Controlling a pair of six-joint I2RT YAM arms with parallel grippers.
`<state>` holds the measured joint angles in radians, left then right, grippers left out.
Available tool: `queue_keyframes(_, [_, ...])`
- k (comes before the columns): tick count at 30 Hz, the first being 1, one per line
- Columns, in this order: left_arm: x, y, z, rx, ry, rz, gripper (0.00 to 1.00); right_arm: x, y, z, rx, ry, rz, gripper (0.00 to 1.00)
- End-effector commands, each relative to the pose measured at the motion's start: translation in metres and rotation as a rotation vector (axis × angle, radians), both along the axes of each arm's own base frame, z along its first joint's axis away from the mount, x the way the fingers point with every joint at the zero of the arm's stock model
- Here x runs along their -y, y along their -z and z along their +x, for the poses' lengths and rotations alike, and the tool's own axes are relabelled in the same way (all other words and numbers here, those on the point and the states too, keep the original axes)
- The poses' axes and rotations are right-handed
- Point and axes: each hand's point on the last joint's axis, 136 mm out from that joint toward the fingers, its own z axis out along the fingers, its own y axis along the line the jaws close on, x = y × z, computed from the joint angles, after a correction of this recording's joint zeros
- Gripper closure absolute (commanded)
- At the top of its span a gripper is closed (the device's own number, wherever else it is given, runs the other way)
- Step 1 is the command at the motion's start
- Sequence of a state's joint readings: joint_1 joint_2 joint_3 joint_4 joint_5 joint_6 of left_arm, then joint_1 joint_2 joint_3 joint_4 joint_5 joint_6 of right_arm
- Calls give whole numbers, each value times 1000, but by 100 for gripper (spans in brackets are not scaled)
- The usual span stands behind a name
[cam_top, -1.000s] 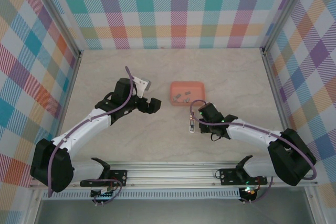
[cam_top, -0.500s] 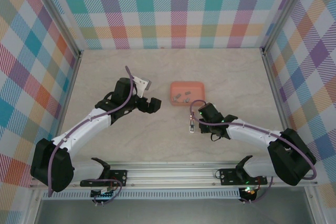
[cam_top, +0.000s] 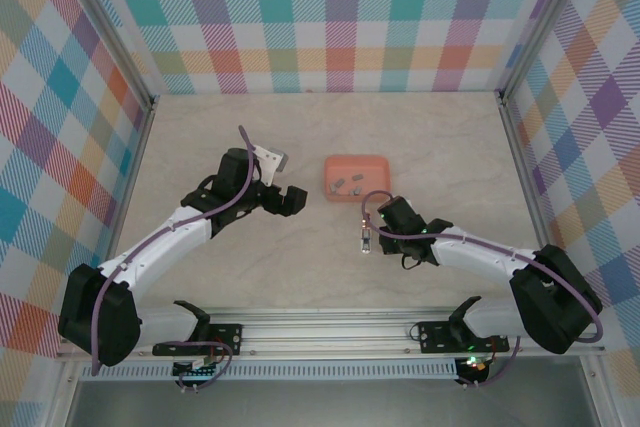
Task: Load the staples into the stapler
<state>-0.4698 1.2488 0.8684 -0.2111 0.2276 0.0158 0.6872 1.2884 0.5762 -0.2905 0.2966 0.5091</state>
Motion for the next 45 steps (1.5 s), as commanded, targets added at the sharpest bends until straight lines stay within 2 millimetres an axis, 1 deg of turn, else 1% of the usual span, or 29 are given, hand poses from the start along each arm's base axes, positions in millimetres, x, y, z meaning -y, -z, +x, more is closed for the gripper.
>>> queue_keyframes(1, [7, -12, 2, 12, 16, -26, 0, 1, -1, 0, -6, 3, -20, 77])
queue_keyframes(7, [7, -12, 2, 12, 17, -26, 0, 0, -4, 0, 0, 1, -16, 75])
queue_keyframes(9, [7, -12, 2, 12, 16, -26, 0, -1, -11, 2, 12, -3, -9, 75])
queue_keyframes(12, [7, -11, 2, 11, 17, -25, 0, -2, -29, 5, 55, -7, 6, 75])
queue_keyframes(14, [7, -12, 2, 13, 16, -25, 0, 0, -42, 6, 91, 1, 23, 74])
queue_keyframes(17, [7, -12, 2, 14, 16, -27, 0, 4, -56, 5, 130, 23, 55, 73])
queue_keyframes(24, [8, -12, 2, 12, 19, -31, 0, 9, -76, 3, 171, 50, 118, 71])
queue_keyframes(27, [8, -13, 1, 13, 18, -33, 0, 7, -84, 4, 172, 43, 147, 71])
queue_keyframes(32, [7, -15, 2, 19, 11, -35, 0, -1, -99, 9, 164, -3, 132, 71])
queue_keyframes(36, [5, -13, 4, 25, 0, -24, 0, -13, -120, 19, 169, -50, 130, 71])
queue_keyframes(39, [4, -9, 5, 27, -1, -10, 0, -23, -140, 31, 175, -92, 111, 70])
queue_keyframes(42, [3, -6, 6, 24, -4, -2, 0, -33, -160, 50, 205, -162, 70, 69])
queue_keyframes(45, [2, -4, 7, 22, -11, -2, 0, -46, -175, 70, 258, -295, 11, 69])
